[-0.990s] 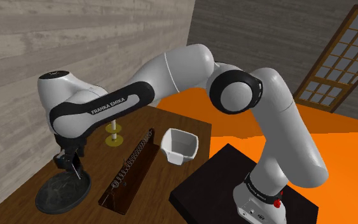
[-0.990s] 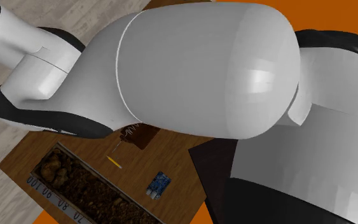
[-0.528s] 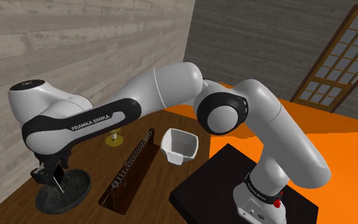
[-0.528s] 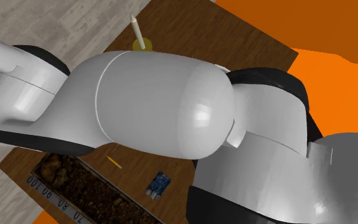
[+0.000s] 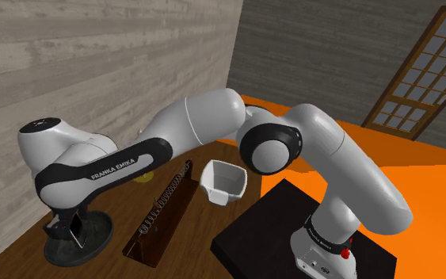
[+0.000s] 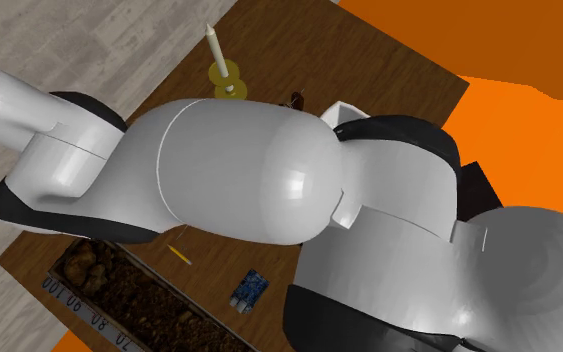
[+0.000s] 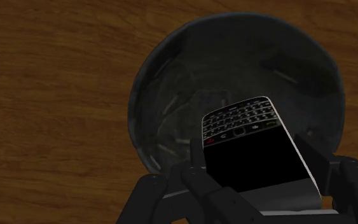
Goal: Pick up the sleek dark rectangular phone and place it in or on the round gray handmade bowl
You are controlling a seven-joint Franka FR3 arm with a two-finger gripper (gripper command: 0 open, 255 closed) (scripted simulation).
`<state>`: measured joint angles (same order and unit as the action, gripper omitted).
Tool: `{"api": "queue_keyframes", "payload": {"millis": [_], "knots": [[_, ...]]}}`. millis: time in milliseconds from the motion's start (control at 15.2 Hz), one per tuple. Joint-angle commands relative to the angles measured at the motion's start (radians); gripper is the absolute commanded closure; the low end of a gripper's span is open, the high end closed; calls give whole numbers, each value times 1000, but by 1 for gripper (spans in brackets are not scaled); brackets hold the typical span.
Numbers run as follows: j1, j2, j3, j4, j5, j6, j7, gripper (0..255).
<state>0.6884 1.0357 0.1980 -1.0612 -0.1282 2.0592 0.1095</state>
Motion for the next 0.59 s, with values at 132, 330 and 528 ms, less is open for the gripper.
{"api": "queue_keyframes", "payload": {"millis": [132,330,528], "knots": [[2,35,-3,18,-2,18,-3,255],[2,35,-3,18,-2,18,-3,255],[2,35,-3,18,-2,18,-3,255]]}}
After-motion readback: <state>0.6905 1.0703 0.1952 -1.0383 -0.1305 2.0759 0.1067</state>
